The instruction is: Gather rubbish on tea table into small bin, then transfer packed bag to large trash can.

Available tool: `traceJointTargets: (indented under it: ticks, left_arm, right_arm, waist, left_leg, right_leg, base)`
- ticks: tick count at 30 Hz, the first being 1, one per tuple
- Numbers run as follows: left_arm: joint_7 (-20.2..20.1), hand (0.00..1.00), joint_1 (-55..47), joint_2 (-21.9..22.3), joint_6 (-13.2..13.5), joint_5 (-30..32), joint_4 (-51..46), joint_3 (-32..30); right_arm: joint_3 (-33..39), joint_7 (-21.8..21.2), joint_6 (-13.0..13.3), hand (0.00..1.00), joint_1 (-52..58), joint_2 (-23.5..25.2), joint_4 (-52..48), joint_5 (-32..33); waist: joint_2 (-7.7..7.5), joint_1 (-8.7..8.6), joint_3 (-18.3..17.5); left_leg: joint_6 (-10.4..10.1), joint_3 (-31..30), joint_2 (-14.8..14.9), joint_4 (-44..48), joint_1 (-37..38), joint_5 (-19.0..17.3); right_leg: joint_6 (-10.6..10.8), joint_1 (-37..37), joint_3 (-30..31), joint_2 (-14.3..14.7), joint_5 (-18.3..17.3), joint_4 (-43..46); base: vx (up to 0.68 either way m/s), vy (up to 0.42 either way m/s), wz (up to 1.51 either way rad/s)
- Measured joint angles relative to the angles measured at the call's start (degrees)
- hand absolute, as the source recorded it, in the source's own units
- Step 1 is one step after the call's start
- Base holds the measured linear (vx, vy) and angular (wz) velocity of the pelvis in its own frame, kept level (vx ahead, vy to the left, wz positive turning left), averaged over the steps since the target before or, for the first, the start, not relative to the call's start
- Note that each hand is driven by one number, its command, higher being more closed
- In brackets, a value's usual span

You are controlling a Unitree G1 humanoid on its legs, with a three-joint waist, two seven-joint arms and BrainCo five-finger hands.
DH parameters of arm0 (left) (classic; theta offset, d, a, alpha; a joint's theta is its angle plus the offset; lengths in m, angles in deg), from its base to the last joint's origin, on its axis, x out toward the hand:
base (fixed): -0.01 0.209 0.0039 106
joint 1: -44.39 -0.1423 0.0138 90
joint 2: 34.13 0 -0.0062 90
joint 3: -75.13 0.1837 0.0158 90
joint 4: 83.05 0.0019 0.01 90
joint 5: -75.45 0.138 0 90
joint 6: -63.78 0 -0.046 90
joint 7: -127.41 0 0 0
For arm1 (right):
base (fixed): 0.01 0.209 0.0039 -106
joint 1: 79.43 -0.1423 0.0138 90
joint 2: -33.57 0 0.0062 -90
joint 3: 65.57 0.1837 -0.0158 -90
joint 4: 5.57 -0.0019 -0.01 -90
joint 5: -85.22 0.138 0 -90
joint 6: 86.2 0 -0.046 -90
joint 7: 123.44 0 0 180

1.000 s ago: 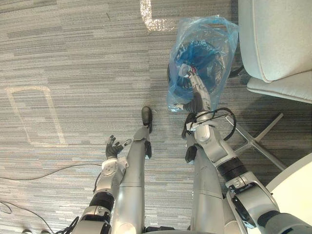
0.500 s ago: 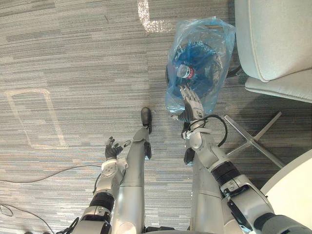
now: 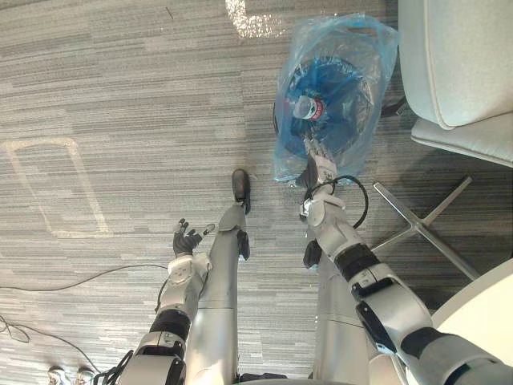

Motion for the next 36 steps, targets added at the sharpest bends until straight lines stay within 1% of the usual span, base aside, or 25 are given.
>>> traceJointTargets:
  ticks: [1,2,3,5,6,8,9,11,12,13,16,21,23,26,31,33,36]
  left_arm:
    - [0.0,0.00,0.2,0.5,0.6,-0.2,-0.1,0.0]
    - [0.0,0.00,0.3,0.6,0.9,-0.4,-0.3,0.0]
    - [0.0,0.00,0.3,0.8,1.0,-1.7,-1.1,0.0]
    - [0.0,0.00,0.5,1.0,1.2,-2.4,-1.2,-0.4]
    - [0.0,0.00,0.5,1.1,1.2,-2.9,-1.1,-0.5]
    - [0.0,0.00,0.6,1.4,1.1,-3.5,-1.0,-0.6]
    - [-0.1,0.00,0.5,1.8,1.1,-3.8,-0.9,-0.7]
    - [-0.2,0.00,0.5,2.1,1.3,-4.0,-1.0,-0.9]
    - [-0.4,0.00,0.5,2.2,1.5,-4.0,-1.0,-0.9]
    - [-0.5,0.00,0.5,2.3,1.6,-4.0,-1.0,-1.0]
    - [-0.6,0.00,0.5,2.3,1.7,-4.2,-0.7,-1.6]
    - [-0.6,0.00,0.5,2.2,1.6,-4.4,-0.7,-1.5]
    - [-0.6,0.00,0.5,2.0,1.3,-4.4,-0.6,-1.5]
    - [-0.6,0.00,0.6,1.9,0.6,-4.4,-0.6,-1.5]
    - [-0.7,0.00,0.9,2.1,0.4,-4.4,-0.5,-1.5]
    - [-0.7,0.00,1.3,2.3,-0.1,-4.4,0.1,-1.6]
    - [-0.9,0.00,1.4,2.9,-1.0,-3.5,1.0,-2.2]
  right_arm:
    - [0.9,0.4,-0.3,0.00,-1.5,0.0,1.2,0.1]
    - [1.4,0.7,-0.5,1.00,-2.9,0.1,2.2,0.1]
    - [2.5,1.0,-0.7,1.00,-5.0,0.1,3.2,0.4]
    - [3.4,1.0,-0.8,1.00,-7.2,-0.1,5.0,0.7]
    - [4.8,1.0,-0.9,1.00,-8.7,-0.3,6.7,2.5]
    - [5.2,0.9,-1.0,1.00,-9.5,-0.7,7.4,2.9]
    - [5.2,0.8,-0.8,1.00,-9.7,-1.1,7.4,4.5]
    - [5.2,0.5,-0.4,1.00,-10.3,-1.4,7.4,5.3]
    - [4.7,0.4,0.3,1.00,-10.8,-2.1,7.2,6.9]
    - [4.5,0.4,0.5,1.00,-10.9,-2.4,7.2,7.2]
    - [4.5,0.4,1.1,1.00,-11.0,-3.7,6.8,10.8]
    - [4.5,0.5,2.1,1.00,-10.0,-3.5,3.6,12.5]
    - [4.5,0.7,2.8,1.00,-8.2,-3.3,0.7,14.0]
    - [4.6,0.9,3.0,1.00,-5.4,-3.1,-2.3,15.6]
    - [4.6,0.9,4.0,1.00,-1.9,-2.2,-5.8,16.8]
    - [4.6,0.8,4.2,1.00,-0.3,-1.7,-7.6,18.1]
    - [4.3,0.4,5.1,1.00,4.3,-0.3,-12.0,19.9]
  waist:
    - [0.04,0.04,0.0]
    - [0.17,0.24,-0.1]
    - [0.19,0.59,-0.1]
    - [0.22,0.74,-0.1]
    - [0.39,1.01,0.0]
    - [0.43,1.24,0.0]
    - [0.43,1.58,0.0]
    - [0.43,1.92,0.0]
    - [0.43,2.23,0.0]
    - [0.43,2.30,0.0]
    - [0.43,2.40,0.0]
    - [0.43,2.55,0.0]
    - [0.43,2.66,0.0]
    - [0.44,2.67,0.0]
    - [0.46,2.55,0.0]
    - [0.46,2.52,0.0]
    - [0.45,1.96,0.0]
  left_leg:
    - [0.0,0.0,-0.4,-0.6,-0.2,0.4]
    - [0.0,-0.1,-0.5,-0.6,-0.8,0.5]
    - [0.0,-0.4,-0.7,-0.6,-2.0,0.8]
    - [-0.2,-0.9,-1.2,-0.6,-3.1,1.3]
    - [-0.3,-1.8,-1.6,-0.1,-3.9,1.4]
    - [-0.5,-2.5,-2.1,0.2,-4.2,1.5]
    - [-0.6,-3.0,-2.3,0.6,-4.2,1.6]
    - [-0.7,-3.2,-2.3,0.8,-4.2,1.6]
    - [-0.8,-3.3,-2.3,0.9,-4.5,1.7]
    - [-0.8,-3.3,-2.3,1.0,-4.7,1.7]
    - [-0.8,-3.9,-2.1,2.2,-6.3,1.7]
    - [-0.8,-3.4,-1.8,2.8,-6.2,1.6]
    - [-0.7,-3.2,-1.3,3.0,-5.5,1.5]
    - [-0.6,-3.0,-0.8,2.8,-3.7,1.4]
    - [-0.6,-2.6,0.0,2.1,-1.5,1.2]
    - [-0.6,-2.1,0.1,1.9,-0.4,1.2]
    - [-0.6,-1.4,0.7,2.0,2.5,1.1]
  right_leg:
    - [0.0,-0.6,0.0,-0.4,-0.2,0.5]
    - [-0.1,-1.3,-0.1,-0.6,-0.3,0.8]
    - [-0.3,-2.7,-0.4,-0.8,-0.6,1.6]
    - [-0.4,-4.0,-0.7,-1.3,-1.2,2.9]
    - [-0.4,-4.9,-1.3,-1.7,-2.3,4.7]
    - [-0.6,-5.4,-1.7,-2.4,-3.3,6.4]
    - [-0.7,-5.5,-1.9,-2.7,-4.0,7.6]
    - [-0.7,-5.6,-2.1,-2.7,-4.4,8.3]
    - [-0.8,-5.9,-2.2,-2.7,-4.5,8.5]
    - [-0.8,-6.0,-2.2,-2.7,-4.5,8.6]
    - [-0.8,-7.2,-2.6,-2.7,-4.5,9.3]
    - [-1.2,-7.0,-2.4,-2.6,-4.0,9.1]
    - [-1.4,-5.9,-2.4,-2.1,-3.5,8.4]
    - [-1.3,-3.8,-2.4,-1.5,-2.8,7.0]
    - [-1.3,-1.2,-2.3,-0.6,-1.7,4.8]
    - [-1.4,-0.3,-2.0,-0.5,-1.5,4.4]
    - [-1.4,3.0,-2.0,-0.1,-1.4,3.5]
  base:
    - [-0.02,-0.007,0.15]
    - [-0.03,-0.015,0.21]
    - [-0.02,-0.016,0.15]
    - [-0.03,-0.021,0.28]
    - [-0.03,-0.026,0.45]
    - [-0.02,-0.024,0.36]
    - [-0.02,-0.024,0.21]
    - [-0.02,-0.031,0.13]
    - [-0.03,-0.027,0.05]
    - [0.00,0.000,0.00]
    - [-0.04,-0.020,0.02]
    - [-0.03,-0.008,-0.06]
    - [-0.04,-0.012,-0.13]
    - [-0.04,-0.016,-0.14]
    - [-0.03,-0.019,-0.12]
    - [-0.01,-0.021,-0.08]
    - [0.00,-0.019,-0.06]
